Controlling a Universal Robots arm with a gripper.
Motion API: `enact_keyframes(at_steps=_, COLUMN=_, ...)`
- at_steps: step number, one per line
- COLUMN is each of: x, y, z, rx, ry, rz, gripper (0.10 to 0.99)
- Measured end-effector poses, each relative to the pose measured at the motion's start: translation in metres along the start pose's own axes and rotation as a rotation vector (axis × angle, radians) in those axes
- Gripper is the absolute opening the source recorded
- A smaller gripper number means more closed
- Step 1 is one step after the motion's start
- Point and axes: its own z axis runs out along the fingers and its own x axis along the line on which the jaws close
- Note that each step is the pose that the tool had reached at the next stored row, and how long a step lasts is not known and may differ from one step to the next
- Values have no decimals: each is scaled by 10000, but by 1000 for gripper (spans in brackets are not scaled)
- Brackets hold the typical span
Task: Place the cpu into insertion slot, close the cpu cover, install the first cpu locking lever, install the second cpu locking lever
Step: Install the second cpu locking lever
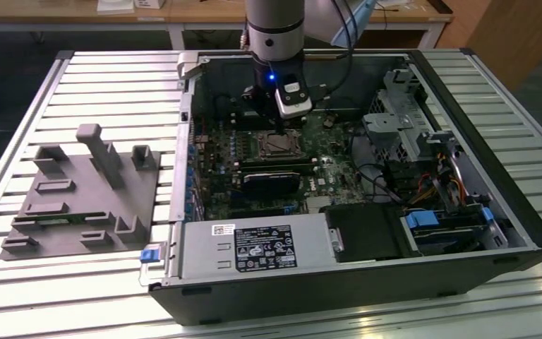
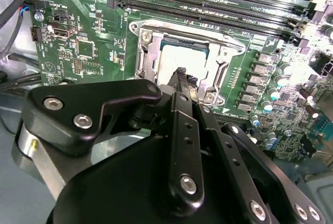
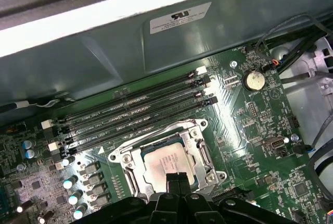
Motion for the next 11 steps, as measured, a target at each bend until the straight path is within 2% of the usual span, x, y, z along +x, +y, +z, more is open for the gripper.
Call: enact_keyframes(at_steps=11, x=-18, y=-47, z=-2, rx=0, ry=0, rz=0, gripper=106)
